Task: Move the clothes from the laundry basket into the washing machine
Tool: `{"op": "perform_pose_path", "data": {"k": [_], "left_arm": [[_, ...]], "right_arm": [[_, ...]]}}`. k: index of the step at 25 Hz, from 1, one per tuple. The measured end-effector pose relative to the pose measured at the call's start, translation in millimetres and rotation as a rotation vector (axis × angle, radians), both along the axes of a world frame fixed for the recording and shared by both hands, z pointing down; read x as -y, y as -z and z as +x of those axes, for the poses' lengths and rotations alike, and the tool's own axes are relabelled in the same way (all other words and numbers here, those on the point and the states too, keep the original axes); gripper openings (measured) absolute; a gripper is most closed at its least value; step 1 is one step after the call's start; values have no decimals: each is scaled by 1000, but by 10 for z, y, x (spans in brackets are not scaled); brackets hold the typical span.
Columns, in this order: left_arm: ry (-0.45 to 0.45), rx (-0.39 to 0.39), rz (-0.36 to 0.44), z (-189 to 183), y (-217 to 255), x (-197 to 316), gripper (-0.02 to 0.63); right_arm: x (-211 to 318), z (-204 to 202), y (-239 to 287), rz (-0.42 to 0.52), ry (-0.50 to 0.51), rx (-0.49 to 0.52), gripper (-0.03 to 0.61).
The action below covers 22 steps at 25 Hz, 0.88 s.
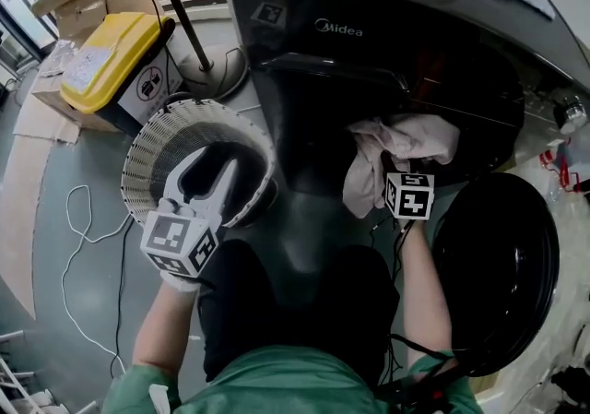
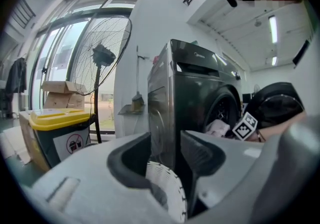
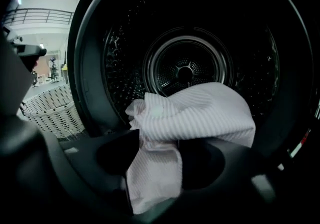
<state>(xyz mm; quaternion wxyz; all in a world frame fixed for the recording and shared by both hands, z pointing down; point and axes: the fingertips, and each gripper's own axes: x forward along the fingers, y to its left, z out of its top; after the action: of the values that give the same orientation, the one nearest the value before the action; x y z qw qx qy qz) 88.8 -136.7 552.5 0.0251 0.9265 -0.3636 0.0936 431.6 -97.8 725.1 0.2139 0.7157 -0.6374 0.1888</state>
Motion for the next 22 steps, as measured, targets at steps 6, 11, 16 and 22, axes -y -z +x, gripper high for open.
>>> {"op": "perform_pose_path", "data": {"k": [6,11,16,22], "left_arm": [[-22,-3,3,85,-14,-34,187],[-30,-7,-1,117,-46,-40,187],[-32,7,-12,125,-126,-76,187],[-10,28,-14,22,-155,-59,187]], "right_arm": [[-426,-110,-213,-28,-19,78,236],[-616,-169,-372,-25,-15,72,272],[-627,-316,-690,-60,17,81,416],[-542,-362,-1194,-147,-55,91,454]]}}
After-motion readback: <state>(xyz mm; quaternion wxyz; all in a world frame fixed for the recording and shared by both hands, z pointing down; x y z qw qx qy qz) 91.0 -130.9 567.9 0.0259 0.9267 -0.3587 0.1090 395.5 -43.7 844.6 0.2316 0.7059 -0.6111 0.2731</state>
